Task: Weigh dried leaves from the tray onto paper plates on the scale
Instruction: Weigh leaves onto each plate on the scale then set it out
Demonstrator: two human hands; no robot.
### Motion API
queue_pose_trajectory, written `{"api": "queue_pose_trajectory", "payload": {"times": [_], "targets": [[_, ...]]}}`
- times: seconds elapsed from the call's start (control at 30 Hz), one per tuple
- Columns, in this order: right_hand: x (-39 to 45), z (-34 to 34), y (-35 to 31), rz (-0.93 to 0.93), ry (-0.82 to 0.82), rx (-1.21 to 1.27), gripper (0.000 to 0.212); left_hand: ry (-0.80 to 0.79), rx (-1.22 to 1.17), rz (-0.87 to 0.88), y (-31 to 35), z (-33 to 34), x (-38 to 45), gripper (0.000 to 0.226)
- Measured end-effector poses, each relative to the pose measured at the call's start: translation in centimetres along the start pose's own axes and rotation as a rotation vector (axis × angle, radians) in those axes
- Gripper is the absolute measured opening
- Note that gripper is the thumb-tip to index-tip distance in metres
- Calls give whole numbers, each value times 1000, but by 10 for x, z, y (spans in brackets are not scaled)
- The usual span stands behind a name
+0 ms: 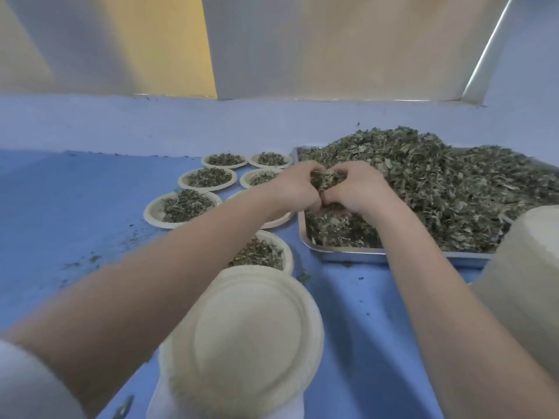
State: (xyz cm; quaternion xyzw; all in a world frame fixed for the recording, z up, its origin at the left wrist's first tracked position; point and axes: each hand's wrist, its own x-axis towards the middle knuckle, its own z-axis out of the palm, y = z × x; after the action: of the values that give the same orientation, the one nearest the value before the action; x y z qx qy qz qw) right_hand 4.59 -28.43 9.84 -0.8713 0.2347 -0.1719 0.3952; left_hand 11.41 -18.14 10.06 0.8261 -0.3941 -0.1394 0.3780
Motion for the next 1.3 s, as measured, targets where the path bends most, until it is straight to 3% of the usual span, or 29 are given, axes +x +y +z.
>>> {"api": "queue_pose_trajectory", "payload": {"times": [0.17,0.37,0.47,0.53,0.6,0.67,0.77,0.93,1.1,1.3], "targets": [[-53,9,-31,-96,-126,28,33,36,-18,-14,2,-30,-72,50],[-111,22,-48,-256,-271,29,30,48,-111,-71,-8,-49,-154,58],[-129,24,-43,-237,-469,9,46,-37,-154,-140,-15,-50,-183,63],[-135,21,-38,-249,-596,-156,68,-85,-149,-197,-22,-50,-196,70],[-137,16,-34,-267,-628,-291,88,-42,-103,-233,-28,-51,-203,64],[-137,13,-32,-285,-578,-304,84,41,-32,-223,-35,-54,-205,45],[-133,18,-25,-311,-434,-171,49,148,18,-183,-46,-55,-201,25],[-127,40,-6,-399,-94,21,8,449,-87,-119,-73,-42,-193,21],[-126,60,13,-398,55,145,14,634,-247,-121,-101,-20,-189,17],[-126,70,24,-398,73,160,14,722,-452,-123,-116,-4,-187,12]]}}
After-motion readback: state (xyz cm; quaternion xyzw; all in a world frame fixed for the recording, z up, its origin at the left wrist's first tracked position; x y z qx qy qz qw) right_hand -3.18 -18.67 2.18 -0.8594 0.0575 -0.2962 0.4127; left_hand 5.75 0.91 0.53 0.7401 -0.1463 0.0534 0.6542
